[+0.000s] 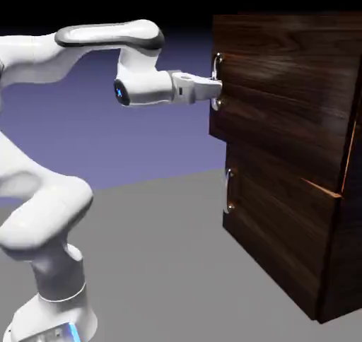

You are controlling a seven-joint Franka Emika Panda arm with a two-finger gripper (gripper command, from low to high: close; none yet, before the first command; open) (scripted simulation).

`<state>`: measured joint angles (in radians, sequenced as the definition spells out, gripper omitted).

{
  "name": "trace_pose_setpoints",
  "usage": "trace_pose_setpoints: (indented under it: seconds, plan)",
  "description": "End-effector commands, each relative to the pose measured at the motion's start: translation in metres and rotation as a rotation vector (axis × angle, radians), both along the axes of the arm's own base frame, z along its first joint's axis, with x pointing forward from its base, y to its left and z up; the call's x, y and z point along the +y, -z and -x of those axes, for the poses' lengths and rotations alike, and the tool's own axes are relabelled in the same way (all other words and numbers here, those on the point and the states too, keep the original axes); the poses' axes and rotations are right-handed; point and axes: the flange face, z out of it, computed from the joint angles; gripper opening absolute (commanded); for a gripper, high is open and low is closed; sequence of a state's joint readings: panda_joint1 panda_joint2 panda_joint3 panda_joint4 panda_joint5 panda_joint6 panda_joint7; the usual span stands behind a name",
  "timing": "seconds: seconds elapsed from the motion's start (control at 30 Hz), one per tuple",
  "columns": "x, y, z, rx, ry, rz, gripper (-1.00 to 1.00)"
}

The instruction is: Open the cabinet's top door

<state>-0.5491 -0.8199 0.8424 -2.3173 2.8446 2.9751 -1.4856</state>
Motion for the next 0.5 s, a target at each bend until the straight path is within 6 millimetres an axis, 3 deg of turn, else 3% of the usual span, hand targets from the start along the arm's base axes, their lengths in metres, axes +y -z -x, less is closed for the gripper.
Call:
trace_pose_setpoints:
  seconds: [0.0,0.47]
  plan:
    - [-0.003,0.0,0.006,0.001,-0.014,0.0,-1.0]
    - [-0.057,0.0,0.081,0.001,-0.223,0.0,-1.0]
